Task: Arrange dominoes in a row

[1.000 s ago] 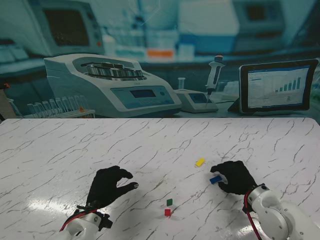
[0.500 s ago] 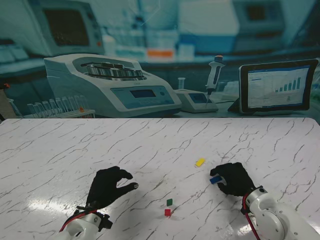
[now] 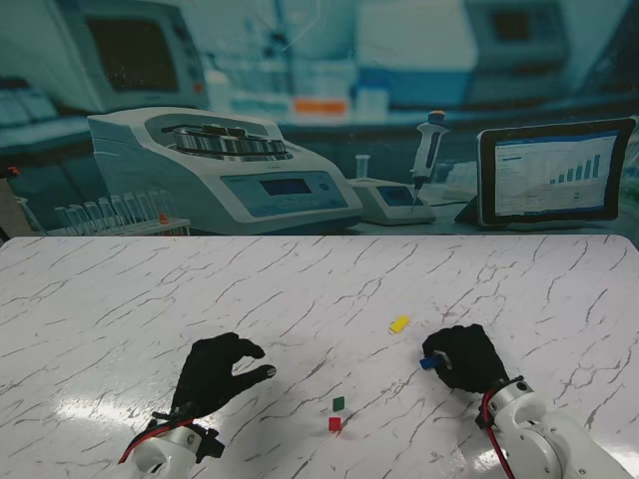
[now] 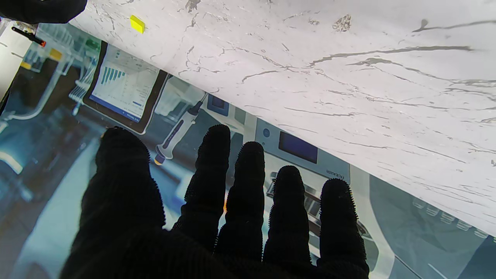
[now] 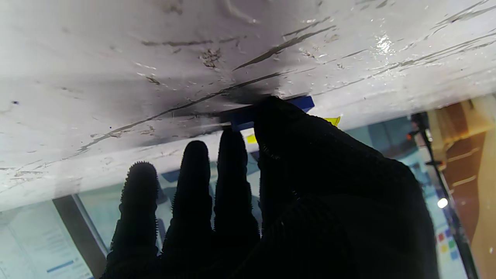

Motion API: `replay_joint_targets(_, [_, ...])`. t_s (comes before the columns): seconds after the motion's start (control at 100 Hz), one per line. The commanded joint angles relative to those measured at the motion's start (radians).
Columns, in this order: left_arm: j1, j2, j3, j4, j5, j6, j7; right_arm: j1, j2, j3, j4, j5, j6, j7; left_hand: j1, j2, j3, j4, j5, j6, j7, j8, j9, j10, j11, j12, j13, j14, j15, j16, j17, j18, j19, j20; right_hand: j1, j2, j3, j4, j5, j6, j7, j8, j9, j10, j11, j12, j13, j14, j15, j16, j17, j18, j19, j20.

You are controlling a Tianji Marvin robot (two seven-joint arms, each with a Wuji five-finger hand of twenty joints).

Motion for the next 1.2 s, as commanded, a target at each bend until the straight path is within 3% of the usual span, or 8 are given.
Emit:
replay_joint_targets(0.0, [0.007,-0.005,0.002,-0.003,-0.007,-0.022,-0.011,-0.019,-0.009,-0.010,0.015,0.001,0.007,0.004,-0.005,0.024,-0.020,-0.016,0.010,-0.028,0.011,0.011,0.031,-0.019,0.019,0.016,0.023,-0.021,0.014,0.008,-0.006,-0.015,0.009,0.009,0.077,-0.041,0.013,-0.033,0.060,-0.056,0.161,0.072,0.070,0.029,0.083,0.053,0.011,0.022,0.022,0.022,-0.001,0.010,0.028,-0.011])
replay_joint_targets(0.27, [0.009,-0.006,0.003,-0.004,-0.012,-0.019,-0.010,-0.030,-0.012,-0.003,-0.006,0.012,0.012,0.010,-0.001,0.034,-0.020,-0.017,0.013,-0.026,0.012,0.010,0.033,-0.017,0.020,0.016,0.023,-0.019,0.015,0.009,-0.008,-0.002,0.016,0.013,0.079,-0.045,0.057,-0.051,0.020,-0.070,0.265,0.176,0.051,0.074,0.186,0.179,0.017,0.074,0.049,0.039,0.012,0.028,0.047,-0.023])
replay_joint_targets(0.61, [0.013,-0.006,0.001,-0.008,-0.012,-0.013,-0.012,-0.044,-0.013,0.017,-0.034,0.030,-0.007,0.037,0.003,0.028,-0.022,-0.017,0.013,-0.032,0.016,0.011,0.034,-0.021,0.021,0.016,0.027,-0.021,0.016,0.010,-0.009,0.001,0.020,0.015,0.065,-0.031,0.036,-0.042,-0.062,-0.090,0.191,0.144,-0.039,0.130,0.122,0.162,-0.043,0.118,0.018,0.038,-0.015,0.041,0.025,-0.036])
replay_joint_targets(0.68, [0.014,-0.006,0.001,-0.008,-0.010,-0.012,-0.013,-0.050,-0.012,0.025,-0.047,0.028,-0.007,0.046,0.003,0.027,-0.022,-0.017,0.012,-0.034,0.017,0.011,0.036,-0.023,0.022,0.017,0.026,-0.021,0.015,0.010,-0.009,0.001,0.020,0.015,0.054,-0.011,0.030,-0.029,-0.088,-0.069,0.116,0.136,-0.072,0.140,0.109,0.148,-0.063,0.126,0.001,0.039,-0.019,0.044,0.013,-0.038])
replay_joint_targets(0.84, [0.015,-0.005,0.000,-0.009,-0.009,-0.011,-0.013,-0.053,-0.010,0.033,-0.062,0.021,-0.005,0.060,0.004,0.023,-0.022,-0.016,0.012,-0.036,0.021,0.012,0.036,-0.024,0.023,0.017,0.028,-0.022,0.015,0.010,-0.009,0.001,0.021,0.016,0.001,0.075,0.002,0.040,-0.086,0.012,-0.210,0.082,-0.128,0.151,0.069,0.104,-0.094,0.131,-0.034,0.027,-0.034,0.046,-0.016,-0.036])
replay_joint_targets(0.95, [0.016,-0.005,-0.001,-0.010,-0.008,-0.010,-0.015,-0.049,-0.011,0.032,-0.061,0.023,0.000,0.062,0.005,0.020,-0.021,-0.016,0.014,-0.041,0.027,0.014,0.040,-0.027,0.026,0.018,0.030,-0.024,0.016,0.011,-0.009,0.001,0.021,0.016,-0.004,0.081,-0.005,0.049,-0.099,0.018,-0.257,0.092,-0.141,0.156,0.056,0.095,-0.099,0.132,-0.040,0.024,-0.037,0.047,-0.022,-0.036])
replay_joint_targets(1.01, [0.017,-0.005,-0.002,-0.010,-0.009,-0.009,-0.016,-0.047,-0.011,0.031,-0.059,0.025,0.004,0.061,0.005,0.019,-0.021,-0.016,0.013,-0.042,0.031,0.015,0.041,-0.028,0.027,0.019,0.029,-0.022,0.015,0.011,-0.009,0.001,0.021,0.016,-0.002,0.083,-0.006,0.052,-0.102,0.022,-0.309,0.147,-0.144,0.158,0.054,0.086,-0.099,0.133,-0.041,0.025,-0.037,0.047,-0.025,-0.031])
replay_joint_targets(1.19, [0.018,-0.005,-0.003,-0.012,-0.010,-0.009,-0.016,-0.037,-0.009,0.022,-0.050,0.027,0.020,0.075,0.005,0.017,-0.021,-0.015,0.011,-0.043,0.036,0.016,0.041,-0.029,0.028,0.020,0.032,-0.023,0.017,0.012,-0.008,0.000,0.021,0.016,-0.013,0.087,-0.023,0.052,-0.098,0.065,-0.419,0.101,-0.150,0.158,0.046,0.079,-0.107,0.127,-0.047,0.022,-0.036,0.047,-0.026,-0.030])
